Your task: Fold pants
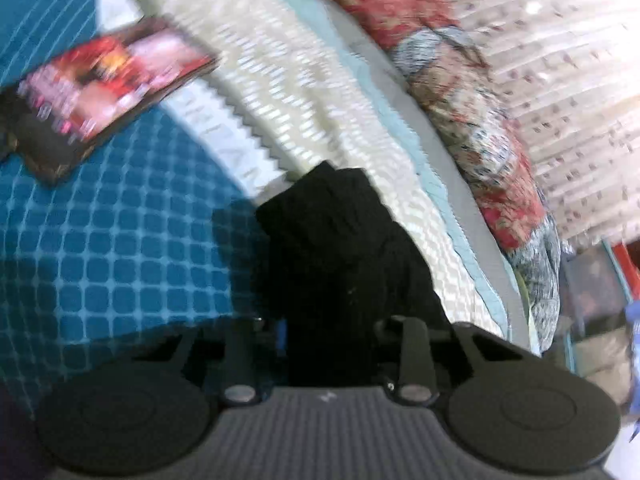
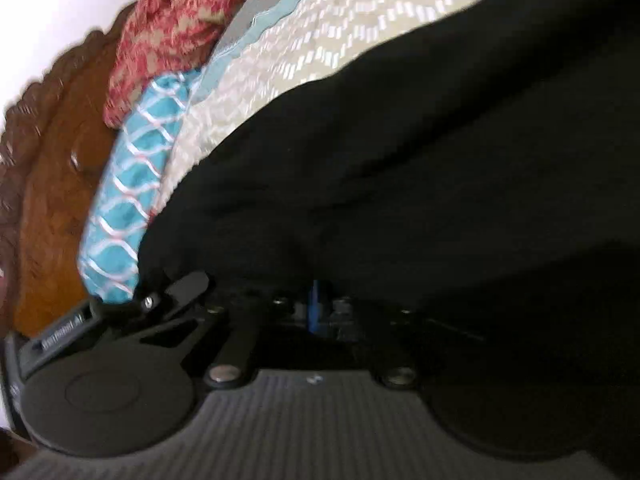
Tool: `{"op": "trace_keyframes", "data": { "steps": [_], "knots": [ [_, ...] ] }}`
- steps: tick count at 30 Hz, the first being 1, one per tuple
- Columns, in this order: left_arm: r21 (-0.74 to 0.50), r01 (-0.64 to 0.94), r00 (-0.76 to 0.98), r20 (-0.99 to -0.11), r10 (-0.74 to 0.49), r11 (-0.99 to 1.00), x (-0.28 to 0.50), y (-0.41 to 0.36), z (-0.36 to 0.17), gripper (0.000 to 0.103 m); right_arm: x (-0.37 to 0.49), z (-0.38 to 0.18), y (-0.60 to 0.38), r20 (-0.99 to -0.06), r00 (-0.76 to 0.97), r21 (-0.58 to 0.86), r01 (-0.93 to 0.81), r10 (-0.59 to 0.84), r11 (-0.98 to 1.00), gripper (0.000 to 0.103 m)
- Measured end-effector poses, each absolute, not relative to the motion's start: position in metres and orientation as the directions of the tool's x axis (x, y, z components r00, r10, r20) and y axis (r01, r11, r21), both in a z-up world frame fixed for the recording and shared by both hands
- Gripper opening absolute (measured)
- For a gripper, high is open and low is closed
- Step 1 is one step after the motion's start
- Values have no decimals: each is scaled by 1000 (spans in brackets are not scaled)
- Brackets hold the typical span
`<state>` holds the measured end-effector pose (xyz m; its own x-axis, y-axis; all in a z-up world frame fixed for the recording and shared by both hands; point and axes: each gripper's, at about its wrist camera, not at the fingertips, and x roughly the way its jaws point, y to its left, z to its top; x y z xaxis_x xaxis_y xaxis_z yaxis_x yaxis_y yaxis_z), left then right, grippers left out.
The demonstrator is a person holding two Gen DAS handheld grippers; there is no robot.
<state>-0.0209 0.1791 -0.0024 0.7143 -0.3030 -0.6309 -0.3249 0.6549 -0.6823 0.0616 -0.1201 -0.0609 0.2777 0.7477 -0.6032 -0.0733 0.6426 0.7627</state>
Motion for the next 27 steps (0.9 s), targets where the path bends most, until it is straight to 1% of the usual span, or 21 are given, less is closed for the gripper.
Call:
{"op": "trace_keyframes", "data": {
  "steps": [3, 4, 5, 8, 10, 12, 14, 15, 17, 18, 19, 21, 22, 23, 24, 25, 27],
  "knots": [
    [-593, -219, 739, -619, -265, 775, -22, 151, 24, 29, 65, -59, -130, -579, 254, 797, -25, 775, 604, 1],
    [-543, -169, 753, -610, -248, 823, -23, 136, 35, 29, 64, -56, -134, -569, 260, 805, -14, 780, 593, 4],
    [-494, -121, 766, -599, -236, 861, -24, 124, 45, 29, 62, -51, -141, -551, 280, 817, -9, 786, 577, 9],
    [-312, 35, 797, -565, -215, 949, -30, 74, 67, 29, 55, -30, -176, -510, 390, 826, -25, 766, 563, 9],
    [-211, 127, 799, -557, -226, 969, -34, 42, 70, 29, 50, -18, -205, -496, 457, 826, -16, 738, 564, 9],
    [-124, 222, 785, -566, -252, 967, -35, 5, 65, 30, 41, -8, -238, -491, 530, 818, 7, 691, 576, 10],
    [-65, 319, 748, -595, -293, 946, -35, -31, 56, 41, 30, -2, -269, -489, 591, 813, 44, 642, 580, 10],
    [-53, 372, 714, -621, -322, 927, -34, -47, 48, 51, 23, 0, -282, -492, 614, 810, 62, 617, 583, 12],
    [-69, 427, 634, -688, -353, 902, -32, -64, 38, 54, 10, 2, -304, -504, 653, 796, 96, 565, 598, 14],
    [-82, 440, 616, -697, -367, 894, -33, -67, 38, 55, 5, 2, -311, -513, 666, 787, 112, 541, 607, 18],
    [-91, 449, 615, -690, -382, 889, -36, -66, 41, 60, -2, 2, -318, -514, 678, 784, 121, 526, 609, 20],
    [-143, 459, 611, -666, -428, 877, -39, -54, 51, 65, -9, 0, -321, -504, 692, 789, 126, 516, 601, 35],
    [-206, 450, 598, -653, -465, 869, -38, -43, 57, 67, -11, 0, -321, -494, 697, 795, 121, 519, 594, 40],
    [-260, 428, 593, -641, -486, 865, -38, -33, 62, 69, -14, -1, -323, -481, 698, 803, 108, 531, 586, 50],
    [-307, 400, 597, -627, -500, 864, -38, -21, 66, 71, -12, 0, -322, -470, 696, 810, 95, 543, 578, 62],
    [-342, 374, 606, -613, -506, 862, -39, -10, 69, 71, -11, 0, -316, -457, 689, 818, 77, 562, 571, 67],
    [-383, 322, 632, -593, -498, 866, -40, 10, 73, 72, -6, 0, -309, -439, 670, 830, 47, 598, 556, 82]
  ]
}}
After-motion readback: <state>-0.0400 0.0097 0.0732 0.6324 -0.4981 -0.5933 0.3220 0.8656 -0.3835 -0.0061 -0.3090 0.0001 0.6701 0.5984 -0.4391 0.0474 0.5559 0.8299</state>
